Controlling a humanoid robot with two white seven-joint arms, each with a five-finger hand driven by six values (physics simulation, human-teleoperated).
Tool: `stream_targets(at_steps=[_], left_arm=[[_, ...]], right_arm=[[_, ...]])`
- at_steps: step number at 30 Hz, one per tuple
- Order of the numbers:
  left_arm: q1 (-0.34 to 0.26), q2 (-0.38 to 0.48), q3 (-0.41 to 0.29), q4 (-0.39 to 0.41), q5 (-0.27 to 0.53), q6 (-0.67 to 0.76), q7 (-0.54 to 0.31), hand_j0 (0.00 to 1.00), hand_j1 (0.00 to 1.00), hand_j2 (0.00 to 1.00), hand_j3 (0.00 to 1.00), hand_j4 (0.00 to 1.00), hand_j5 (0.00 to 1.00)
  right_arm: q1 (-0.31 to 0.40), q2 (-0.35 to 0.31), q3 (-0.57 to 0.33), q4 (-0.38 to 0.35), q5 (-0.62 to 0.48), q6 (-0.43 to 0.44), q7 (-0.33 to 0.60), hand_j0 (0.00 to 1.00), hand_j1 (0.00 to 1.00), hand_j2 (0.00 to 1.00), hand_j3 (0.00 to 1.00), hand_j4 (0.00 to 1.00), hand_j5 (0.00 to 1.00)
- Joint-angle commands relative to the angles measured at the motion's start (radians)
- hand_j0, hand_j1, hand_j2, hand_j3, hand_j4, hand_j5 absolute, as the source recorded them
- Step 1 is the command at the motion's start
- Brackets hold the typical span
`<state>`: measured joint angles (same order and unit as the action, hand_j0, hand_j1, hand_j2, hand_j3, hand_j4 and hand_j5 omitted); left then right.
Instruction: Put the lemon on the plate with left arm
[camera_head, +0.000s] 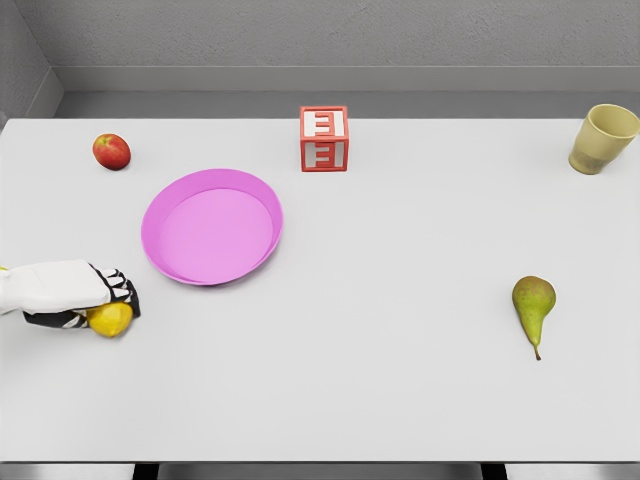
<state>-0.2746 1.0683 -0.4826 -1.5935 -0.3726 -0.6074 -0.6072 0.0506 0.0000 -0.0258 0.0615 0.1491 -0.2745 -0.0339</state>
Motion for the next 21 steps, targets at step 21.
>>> stream_targets(at_steps=[21], left_arm=[[-0.058,-0.096,0.07,-0.034,0.044,-0.003,-0.004,0.39,0.39,0.39,0.39,0.39,0.39]], right_arm=[[0.0,0.0,0.0,0.0,0.0,0.0,0.0,1.0,1.0,1.0,1.0,1.0,1.0]])
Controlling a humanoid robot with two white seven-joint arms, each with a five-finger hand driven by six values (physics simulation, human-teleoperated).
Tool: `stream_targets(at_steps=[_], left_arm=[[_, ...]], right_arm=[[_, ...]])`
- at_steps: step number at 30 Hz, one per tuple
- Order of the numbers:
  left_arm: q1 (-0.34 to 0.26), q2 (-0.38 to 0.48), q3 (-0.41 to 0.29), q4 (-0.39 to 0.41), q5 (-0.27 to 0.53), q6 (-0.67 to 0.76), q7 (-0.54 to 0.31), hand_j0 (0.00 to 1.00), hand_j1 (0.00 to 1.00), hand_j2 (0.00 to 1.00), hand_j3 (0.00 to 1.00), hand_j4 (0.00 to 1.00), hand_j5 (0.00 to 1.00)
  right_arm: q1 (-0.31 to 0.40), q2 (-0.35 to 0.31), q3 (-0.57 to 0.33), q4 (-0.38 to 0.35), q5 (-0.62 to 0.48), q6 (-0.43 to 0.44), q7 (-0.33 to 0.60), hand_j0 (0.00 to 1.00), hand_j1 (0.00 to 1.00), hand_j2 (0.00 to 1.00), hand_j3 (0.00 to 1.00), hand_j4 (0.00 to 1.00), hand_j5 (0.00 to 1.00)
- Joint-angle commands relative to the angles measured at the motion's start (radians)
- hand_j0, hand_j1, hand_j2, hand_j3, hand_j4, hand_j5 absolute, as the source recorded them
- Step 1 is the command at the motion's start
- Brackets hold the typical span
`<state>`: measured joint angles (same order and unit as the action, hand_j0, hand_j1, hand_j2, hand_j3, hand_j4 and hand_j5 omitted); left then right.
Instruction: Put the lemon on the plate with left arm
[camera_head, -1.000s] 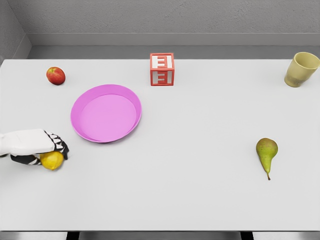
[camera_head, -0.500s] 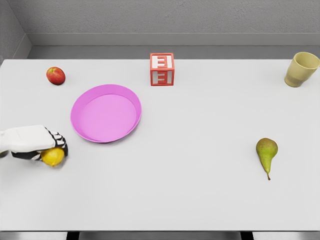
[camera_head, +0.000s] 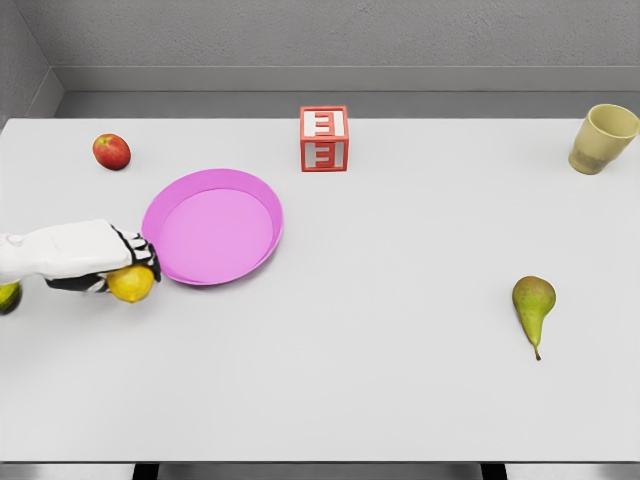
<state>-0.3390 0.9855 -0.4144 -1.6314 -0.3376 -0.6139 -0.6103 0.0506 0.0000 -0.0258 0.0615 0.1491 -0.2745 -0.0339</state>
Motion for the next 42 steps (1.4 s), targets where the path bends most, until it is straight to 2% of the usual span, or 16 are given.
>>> stream_targets(at_steps=[1,10,20,21,24,28,30,31,32,34,36,42], left_arm=[[0.0,-0.015,0.002,0.005,0.009,0.003,-0.001,0.39,0.39,0.39,0.39,0.39,0.39],[-0.043,-0.044,-0.001,0.01,0.017,0.003,-0.001,0.38,0.38,0.38,0.38,0.38,0.38],[-0.124,-0.159,-0.02,0.071,-0.001,0.003,-0.001,0.37,0.37,0.37,0.37,0.37,0.37],[-0.141,-0.182,-0.04,0.077,-0.004,0.003,-0.001,0.37,0.37,0.37,0.37,0.37,0.37],[-0.178,-0.22,-0.067,0.116,-0.024,0.003,-0.001,0.37,0.37,0.37,0.37,0.37,0.37],[-0.204,-0.288,-0.067,0.145,-0.064,0.003,-0.001,0.37,0.37,0.37,0.37,0.37,0.37],[-0.215,-0.294,-0.067,0.148,-0.066,0.003,-0.001,0.4,0.4,0.4,0.4,0.4,0.4],[-0.218,-0.297,-0.067,0.148,-0.066,0.003,-0.001,0.46,0.46,0.46,0.46,0.46,0.46],[-0.219,-0.298,-0.067,0.148,-0.066,0.003,-0.001,0.56,0.56,0.56,0.56,0.56,0.56],[-0.219,-0.298,-0.06,0.15,-0.066,0.003,-0.001,0.9,0.9,0.9,0.9,0.9,0.9],[-0.219,-0.292,-0.055,0.148,-0.063,0.003,-0.001,1.0,1.0,1.0,1.0,1.0,1.0],[-0.218,-0.288,-0.052,0.143,-0.057,0.003,-0.001,1.0,1.0,1.0,1.0,1.0,1.0]], right_arm=[[0.0,0.0,-0.002,0.0,0.0,0.0,0.0,1.0,1.0,1.0,1.0,1.0,1.0],[0.0,0.0,0.0,0.0,0.0,0.0,0.0,1.0,1.0,1.0,1.0,1.0,1.0],[0.0,0.0,0.0,0.0,0.0,0.0,0.0,1.0,1.0,1.0,1.0,1.0,1.0],[0.0,0.0,0.0,0.0,0.0,0.0,0.0,1.0,1.0,1.0,1.0,1.0,1.0],[0.0,0.0,0.0,0.0,0.0,0.0,0.0,1.0,1.0,1.0,1.0,1.0,1.0],[0.0,0.0,0.0,0.0,0.0,0.0,0.0,1.0,1.0,1.0,1.0,1.0,1.0],[0.0,0.0,0.0,0.0,0.0,0.0,0.0,1.0,1.0,1.0,1.0,1.0,1.0],[0.0,0.0,0.0,0.0,0.0,0.0,0.0,1.0,1.0,1.0,1.0,1.0,1.0],[0.0,0.0,0.0,0.0,0.0,0.0,0.0,1.0,1.0,1.0,1.0,1.0,1.0],[0.0,0.0,0.0,0.0,0.0,0.0,0.0,1.0,1.0,1.0,1.0,1.0,1.0],[0.0,0.0,0.0,0.0,0.0,0.0,0.0,1.0,1.0,1.0,1.0,1.0,1.0],[0.0,0.0,0.0,0.0,0.0,0.001,0.0,1.0,1.0,1.0,1.0,1.0,1.0]])
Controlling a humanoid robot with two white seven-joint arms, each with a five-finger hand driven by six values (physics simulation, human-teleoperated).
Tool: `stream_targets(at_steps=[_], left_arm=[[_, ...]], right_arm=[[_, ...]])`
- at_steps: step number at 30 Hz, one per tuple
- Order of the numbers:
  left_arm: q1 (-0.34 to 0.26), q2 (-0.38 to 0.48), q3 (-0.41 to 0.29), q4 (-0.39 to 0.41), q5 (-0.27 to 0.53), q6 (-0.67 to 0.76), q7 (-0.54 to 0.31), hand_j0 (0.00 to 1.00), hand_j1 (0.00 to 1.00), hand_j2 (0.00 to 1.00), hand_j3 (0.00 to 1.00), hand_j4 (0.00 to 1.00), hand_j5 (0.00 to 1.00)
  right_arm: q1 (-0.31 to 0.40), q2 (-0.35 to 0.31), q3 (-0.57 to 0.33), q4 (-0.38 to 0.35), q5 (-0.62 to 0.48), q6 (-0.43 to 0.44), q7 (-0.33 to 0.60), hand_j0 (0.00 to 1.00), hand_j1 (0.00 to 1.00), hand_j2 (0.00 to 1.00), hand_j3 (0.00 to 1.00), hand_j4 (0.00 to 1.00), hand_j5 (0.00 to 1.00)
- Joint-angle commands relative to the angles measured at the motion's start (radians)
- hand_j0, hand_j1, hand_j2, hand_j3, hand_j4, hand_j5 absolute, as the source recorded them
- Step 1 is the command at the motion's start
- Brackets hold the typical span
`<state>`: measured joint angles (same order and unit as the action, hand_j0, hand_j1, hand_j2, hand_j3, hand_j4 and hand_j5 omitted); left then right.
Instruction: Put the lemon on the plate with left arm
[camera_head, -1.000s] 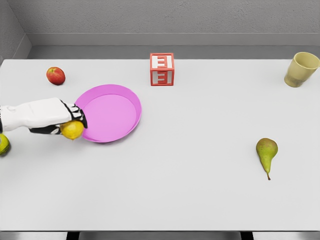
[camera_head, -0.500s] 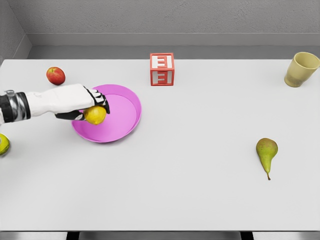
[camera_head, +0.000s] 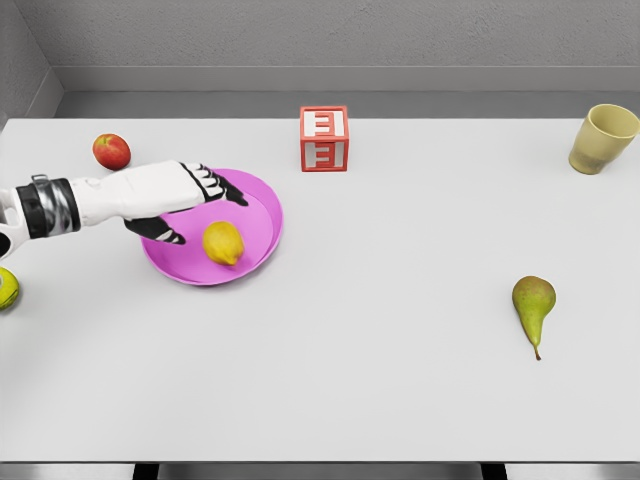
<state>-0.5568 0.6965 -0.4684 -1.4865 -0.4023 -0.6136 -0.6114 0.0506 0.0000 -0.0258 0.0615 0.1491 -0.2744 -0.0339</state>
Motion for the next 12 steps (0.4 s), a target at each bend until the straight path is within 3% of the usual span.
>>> stream_targets(at_steps=[1,3,6,12], left_arm=[[0.0,0.001,0.001,-0.001,0.011,0.003,0.0,1.0,1.0,1.0,1.0,1.0,1.0],[0.005,0.015,-0.001,-0.034,0.039,0.003,0.0,1.0,1.0,1.0,1.0,1.0,1.0],[0.075,0.225,-0.001,-0.165,0.14,0.003,0.0,1.0,1.0,1.0,1.0,1.0,1.0],[0.083,0.343,0.013,-0.13,0.237,0.003,0.0,1.0,1.0,1.0,1.0,1.0,1.0]], right_arm=[[0.0,0.0,0.0,0.0,0.0,0.0,0.0,1.0,1.0,1.0,1.0,1.0,1.0],[0.0,0.0,0.0,0.0,0.0,0.0,0.0,1.0,1.0,1.0,1.0,1.0,1.0],[0.0,0.0,0.0,0.0,0.0,0.0,0.0,1.0,1.0,1.0,1.0,1.0,1.0],[0.0,0.0,0.0,0.0,0.0,0.0,0.0,1.0,1.0,1.0,1.0,1.0,1.0]])
